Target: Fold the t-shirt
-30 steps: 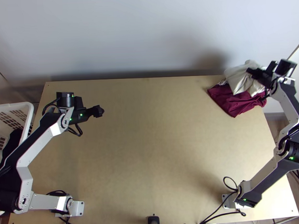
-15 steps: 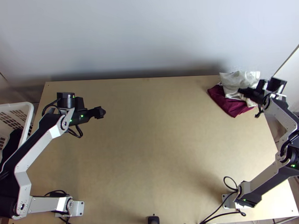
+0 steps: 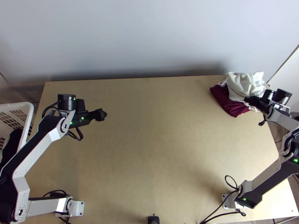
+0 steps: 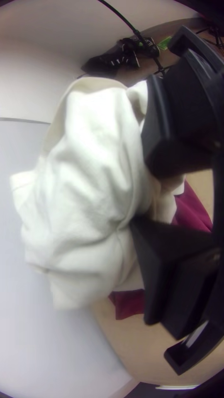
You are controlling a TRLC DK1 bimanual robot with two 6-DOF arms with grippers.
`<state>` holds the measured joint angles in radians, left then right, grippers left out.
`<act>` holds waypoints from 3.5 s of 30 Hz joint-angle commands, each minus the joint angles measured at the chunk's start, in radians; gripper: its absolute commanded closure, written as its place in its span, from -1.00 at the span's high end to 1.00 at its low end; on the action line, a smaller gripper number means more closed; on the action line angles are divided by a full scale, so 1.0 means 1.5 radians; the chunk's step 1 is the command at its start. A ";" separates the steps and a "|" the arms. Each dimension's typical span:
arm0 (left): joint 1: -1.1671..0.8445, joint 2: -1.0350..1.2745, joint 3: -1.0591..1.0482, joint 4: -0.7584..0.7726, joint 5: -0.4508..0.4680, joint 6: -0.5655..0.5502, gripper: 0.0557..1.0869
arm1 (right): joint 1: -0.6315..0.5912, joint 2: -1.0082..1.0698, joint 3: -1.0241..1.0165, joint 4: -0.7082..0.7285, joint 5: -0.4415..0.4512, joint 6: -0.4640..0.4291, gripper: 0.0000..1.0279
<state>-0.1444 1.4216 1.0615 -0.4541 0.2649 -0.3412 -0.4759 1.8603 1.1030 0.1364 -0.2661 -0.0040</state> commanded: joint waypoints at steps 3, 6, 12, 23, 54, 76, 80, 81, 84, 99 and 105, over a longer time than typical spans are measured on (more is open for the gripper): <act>-0.005 -0.017 -0.007 -0.001 0.000 -0.010 0.90 | 0.004 -0.108 -0.049 -0.037 -0.005 0.012 0.92; 0.006 -0.021 -0.008 -0.001 0.000 -0.004 0.90 | 0.020 -0.174 -0.070 -0.069 -0.006 0.012 0.92; 0.049 -0.047 -0.012 -0.006 0.000 0.019 0.90 | 0.042 -0.299 -0.102 -0.157 -0.028 -0.020 0.92; 0.143 -0.149 -0.044 -0.031 0.002 0.074 0.90 | 0.114 -0.628 -0.215 -0.265 -0.044 -0.007 0.91; 0.214 -0.689 -0.364 0.122 -0.002 0.091 0.90 | 0.172 -1.101 -0.349 -0.365 -0.040 0.099 0.86; 0.224 -0.914 -0.536 0.247 -0.026 0.091 0.90 | 0.173 -1.245 -0.529 -0.130 -0.032 0.100 0.91; 0.228 -0.948 -0.580 0.328 -0.028 0.064 0.90 | 0.188 -1.245 -0.582 -0.004 -0.032 0.102 0.91; 0.230 -0.949 -0.589 0.349 -0.028 0.062 0.90 | 0.198 -1.245 -0.596 0.019 -0.031 0.102 0.91; 0.230 -0.949 -0.614 0.411 -0.031 0.064 0.90 | 0.233 -1.245 -0.626 0.033 -0.023 0.101 0.91; 0.231 -0.950 -0.654 0.257 -0.031 0.115 0.90 | 0.333 -1.242 -0.672 -0.211 0.025 0.086 0.91; 0.229 -0.947 -0.657 0.175 -0.067 0.201 0.90 | 0.340 -1.242 -0.672 -0.214 0.029 0.083 0.91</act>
<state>0.2028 0.0006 0.0830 -0.0776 0.2047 -0.1280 0.0090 -0.0036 0.1017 -0.1345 -0.2348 0.1238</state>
